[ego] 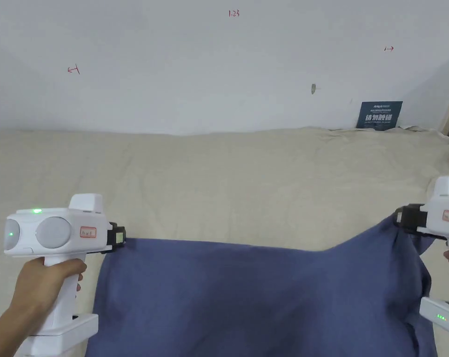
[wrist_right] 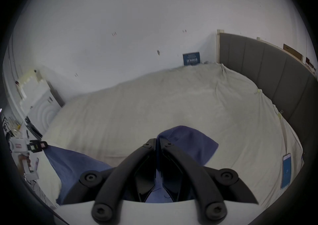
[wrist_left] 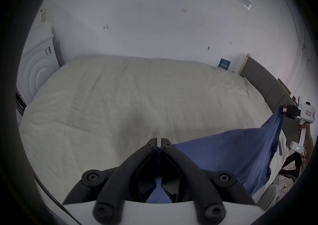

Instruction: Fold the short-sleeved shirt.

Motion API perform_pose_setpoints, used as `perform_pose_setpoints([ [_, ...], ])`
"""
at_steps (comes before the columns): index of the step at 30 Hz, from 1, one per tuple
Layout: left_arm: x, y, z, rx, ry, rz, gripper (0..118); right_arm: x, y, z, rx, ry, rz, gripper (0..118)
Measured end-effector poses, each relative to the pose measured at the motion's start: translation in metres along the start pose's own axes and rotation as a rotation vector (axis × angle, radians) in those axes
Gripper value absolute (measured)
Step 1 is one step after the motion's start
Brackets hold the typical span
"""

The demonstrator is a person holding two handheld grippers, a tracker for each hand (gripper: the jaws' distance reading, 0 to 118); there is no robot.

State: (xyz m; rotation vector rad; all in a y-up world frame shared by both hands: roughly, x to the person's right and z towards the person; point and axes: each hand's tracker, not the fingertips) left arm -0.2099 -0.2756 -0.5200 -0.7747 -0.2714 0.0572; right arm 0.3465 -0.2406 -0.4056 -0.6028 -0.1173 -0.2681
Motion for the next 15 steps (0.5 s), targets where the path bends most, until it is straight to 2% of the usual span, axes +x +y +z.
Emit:
perform_pose_setpoints([
  [8, 0.001, 0.06, 0.065, 0.17, 0.03, -0.003, 0, -0.036, 0.072, 0.061, 0.197, 0.077, 0.017, 1],
  [15, 0.006, 0.135, 0.119, 0.323, 0.059, -0.009, 0, -0.06, 0.144, 0.097, 0.324, 0.083, 0.037, 1],
])
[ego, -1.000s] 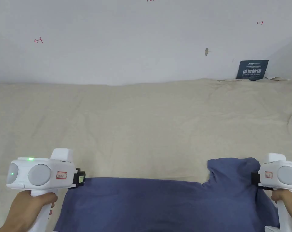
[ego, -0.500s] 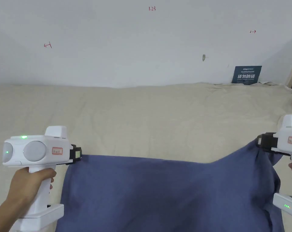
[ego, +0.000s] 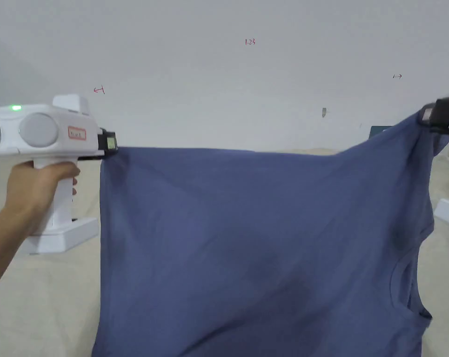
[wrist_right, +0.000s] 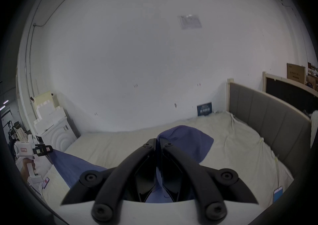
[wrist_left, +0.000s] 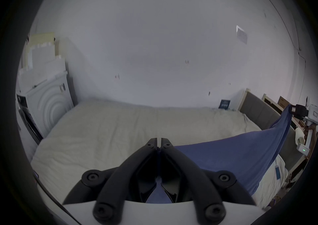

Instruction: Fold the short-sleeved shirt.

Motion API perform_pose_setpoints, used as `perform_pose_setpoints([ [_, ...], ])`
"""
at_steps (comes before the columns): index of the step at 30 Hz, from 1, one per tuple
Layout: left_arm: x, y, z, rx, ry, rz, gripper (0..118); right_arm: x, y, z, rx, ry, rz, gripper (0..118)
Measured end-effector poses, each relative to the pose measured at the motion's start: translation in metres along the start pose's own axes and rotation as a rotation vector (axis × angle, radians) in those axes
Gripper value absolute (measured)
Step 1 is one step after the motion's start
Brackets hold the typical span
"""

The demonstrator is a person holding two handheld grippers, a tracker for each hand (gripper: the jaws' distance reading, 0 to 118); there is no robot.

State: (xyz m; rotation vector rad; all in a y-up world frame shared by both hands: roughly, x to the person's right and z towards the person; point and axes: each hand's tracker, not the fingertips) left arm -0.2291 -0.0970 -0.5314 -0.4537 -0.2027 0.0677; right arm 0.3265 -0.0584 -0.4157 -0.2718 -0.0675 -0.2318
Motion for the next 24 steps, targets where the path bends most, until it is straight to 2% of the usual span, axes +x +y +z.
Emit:
perform_pose_setpoints([
  [3, 0.001, 0.037, 0.008, 0.063, 0.007, -0.008, 0, -0.011, 0.036, 0.001, 0.066, 0.002, 0.034, 1],
  [6, 0.001, 0.07, 0.014, 0.113, 0.006, 0.002, 0, -0.019, 0.067, 0.004, 0.118, 0.012, 0.029, 1],
  [12, 0.004, 0.109, 0.024, 0.182, 0.022, -0.018, 0, -0.032, 0.103, 0.009, 0.176, 0.019, 0.074, 1],
  [17, 0.001, 0.1, 0.013, 0.18, 0.032, -0.029, 0, -0.026, 0.089, -0.001, 0.173, 0.014, 0.081, 1],
  [24, -0.011, 0.034, -0.015, 0.065, 0.023, -0.017, 0, -0.007, 0.022, -0.018, 0.063, 0.005, 0.079, 1],
])
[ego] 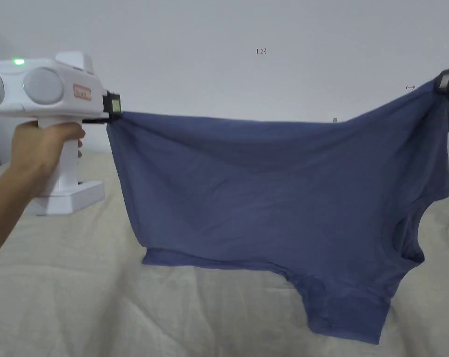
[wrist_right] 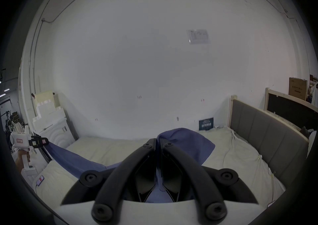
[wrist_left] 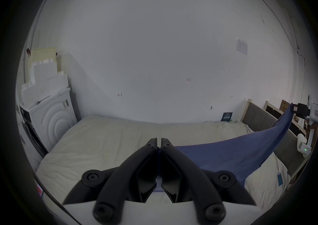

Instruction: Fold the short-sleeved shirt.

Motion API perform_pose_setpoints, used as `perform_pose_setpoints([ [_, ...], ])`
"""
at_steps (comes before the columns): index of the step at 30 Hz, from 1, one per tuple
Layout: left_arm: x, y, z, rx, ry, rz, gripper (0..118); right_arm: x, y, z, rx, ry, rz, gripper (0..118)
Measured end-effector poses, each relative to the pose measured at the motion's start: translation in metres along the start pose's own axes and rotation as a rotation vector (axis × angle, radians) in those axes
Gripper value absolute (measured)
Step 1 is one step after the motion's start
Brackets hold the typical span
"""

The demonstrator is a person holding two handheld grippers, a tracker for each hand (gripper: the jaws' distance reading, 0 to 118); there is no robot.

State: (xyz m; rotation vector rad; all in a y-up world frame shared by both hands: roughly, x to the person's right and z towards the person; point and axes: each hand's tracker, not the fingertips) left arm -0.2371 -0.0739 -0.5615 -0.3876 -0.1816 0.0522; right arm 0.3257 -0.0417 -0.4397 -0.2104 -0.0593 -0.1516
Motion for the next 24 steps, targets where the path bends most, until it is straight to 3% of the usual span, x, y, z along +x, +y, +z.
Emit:
perform_pose_setpoints([
  [5, 0.0, -0.064, -0.005, -0.082, 0.002, -0.001, 0, 0.01, -0.063, 0.001, -0.08, -0.005, -0.045, 1],
  [10, -0.004, -0.133, 0.005, -0.175, -0.018, 0.032, 0, 0.017, -0.134, 0.017, -0.166, -0.01, -0.035, 1],
  [14, -0.008, -0.188, 0.03, -0.228, -0.02, 0.063, 0, 0.02, -0.181, 0.049, -0.224, -0.01, -0.086, 1],
  [24, -0.028, -0.304, 0.09, -0.344, -0.017, 0.084, 0, 0.009, -0.268, 0.148, -0.322, 0.001, -0.091, 2],
])
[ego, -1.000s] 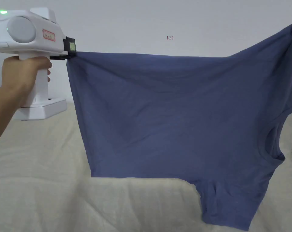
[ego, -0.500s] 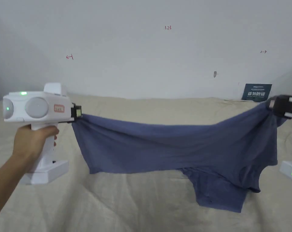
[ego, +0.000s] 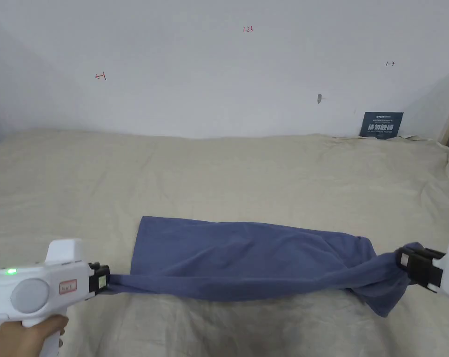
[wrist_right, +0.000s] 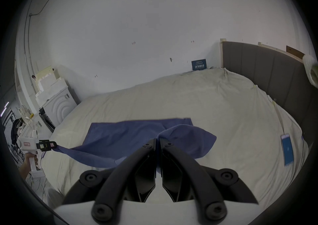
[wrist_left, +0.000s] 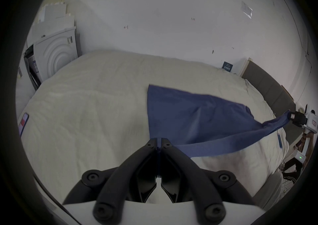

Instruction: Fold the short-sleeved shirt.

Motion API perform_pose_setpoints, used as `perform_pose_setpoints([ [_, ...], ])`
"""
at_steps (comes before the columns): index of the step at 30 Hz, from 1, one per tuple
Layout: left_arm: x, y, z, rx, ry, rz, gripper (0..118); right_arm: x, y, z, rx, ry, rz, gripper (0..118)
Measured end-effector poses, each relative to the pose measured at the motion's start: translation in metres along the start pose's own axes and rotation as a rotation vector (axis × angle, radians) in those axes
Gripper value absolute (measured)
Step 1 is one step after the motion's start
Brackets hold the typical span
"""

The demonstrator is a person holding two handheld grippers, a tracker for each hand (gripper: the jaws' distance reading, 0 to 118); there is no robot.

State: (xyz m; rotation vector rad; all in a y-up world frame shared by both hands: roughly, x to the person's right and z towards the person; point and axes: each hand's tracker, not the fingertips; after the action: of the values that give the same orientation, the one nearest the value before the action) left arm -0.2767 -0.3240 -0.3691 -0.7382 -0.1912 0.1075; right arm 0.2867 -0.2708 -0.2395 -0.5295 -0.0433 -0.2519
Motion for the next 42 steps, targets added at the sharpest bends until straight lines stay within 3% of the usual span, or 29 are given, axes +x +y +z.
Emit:
perform_pose_setpoints([
  [14, -0.018, -0.117, 0.028, -0.15, 0.052, -0.008, 0, 0.018, -0.114, 0.058, -0.164, -0.043, -0.053, 2],
  [28, -0.016, -0.155, 0.009, -0.273, 0.093, -0.028, 0, 0.039, -0.173, 0.007, -0.462, -0.181, -0.102, 2],
  [33, -0.015, -0.158, 0.005, -0.294, 0.1, -0.02, 0, 0.044, -0.183, -0.003, -0.497, -0.196, -0.127, 2],
  [37, -0.016, -0.157, 0.004, -0.299, 0.103, -0.018, 0, 0.048, -0.183, -0.006, -0.506, -0.202, -0.098, 2],
  [39, -0.016, -0.157, 0.003, -0.299, 0.104, -0.015, 2, 0.061, -0.189, -0.012, -0.501, -0.205, -0.088, 2],
  [41, -0.015, -0.157, 0.005, -0.296, 0.105, -0.005, 16, 0.063, -0.188, -0.012, -0.493, -0.202, -0.078, 6],
  [42, -0.015, -0.157, 0.006, -0.295, 0.097, 0.007, 23, 0.063, -0.187, -0.011, -0.487, -0.199, -0.077, 14],
])
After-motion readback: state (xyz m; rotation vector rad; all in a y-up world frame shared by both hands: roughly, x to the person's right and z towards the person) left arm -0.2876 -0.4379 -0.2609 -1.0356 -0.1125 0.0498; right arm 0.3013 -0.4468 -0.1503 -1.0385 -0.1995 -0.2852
